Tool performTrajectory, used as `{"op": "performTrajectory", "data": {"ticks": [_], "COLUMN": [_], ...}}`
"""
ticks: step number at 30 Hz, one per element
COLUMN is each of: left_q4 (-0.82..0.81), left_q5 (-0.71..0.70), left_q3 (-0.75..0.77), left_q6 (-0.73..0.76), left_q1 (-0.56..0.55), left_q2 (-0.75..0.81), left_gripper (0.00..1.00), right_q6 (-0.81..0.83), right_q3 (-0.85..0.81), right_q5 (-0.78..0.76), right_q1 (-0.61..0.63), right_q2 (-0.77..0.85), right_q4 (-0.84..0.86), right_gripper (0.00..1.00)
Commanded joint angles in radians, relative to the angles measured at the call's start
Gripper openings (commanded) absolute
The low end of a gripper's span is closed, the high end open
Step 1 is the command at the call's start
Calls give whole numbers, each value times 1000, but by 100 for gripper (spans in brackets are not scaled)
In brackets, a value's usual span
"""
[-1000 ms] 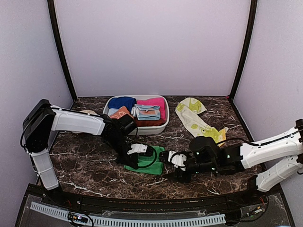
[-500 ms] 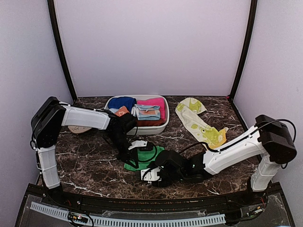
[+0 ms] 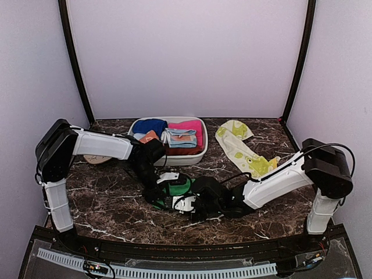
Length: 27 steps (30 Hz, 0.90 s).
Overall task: Roll the towels
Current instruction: Roll the towel at the center of the board.
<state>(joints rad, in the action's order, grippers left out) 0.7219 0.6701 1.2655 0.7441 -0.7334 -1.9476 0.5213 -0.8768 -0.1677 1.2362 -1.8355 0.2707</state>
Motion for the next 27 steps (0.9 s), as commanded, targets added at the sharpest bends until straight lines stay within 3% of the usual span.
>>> {"op": "performTrajectory", "data": {"ticks": [1,3,11,21,27], "left_q4": [-71,-114,-350,-333,-339], "left_q5": [-34,-34,-98,-162,-284], "left_q3": [-137,-198,-403,-285,-227], "left_q6": [-18,-11,-19,27,78], "left_q1": [50,60,85,46,1], "left_q2": [116,186,430,394,372], "left_gripper": [60,70,72,69,68], "right_q6": [-167,-213,-473,-711,-714], "right_q3": [45,54,-35,-204,-265], "right_q5": [72,106,464,860,948], "right_q1": [-62,-82,-226,-401,-434], "right_q2": [-30,-35,-99,-224,-281], "right_q4": [9,8,-126,-328,-428], "right_gripper": [29,30,27,17,16]}}
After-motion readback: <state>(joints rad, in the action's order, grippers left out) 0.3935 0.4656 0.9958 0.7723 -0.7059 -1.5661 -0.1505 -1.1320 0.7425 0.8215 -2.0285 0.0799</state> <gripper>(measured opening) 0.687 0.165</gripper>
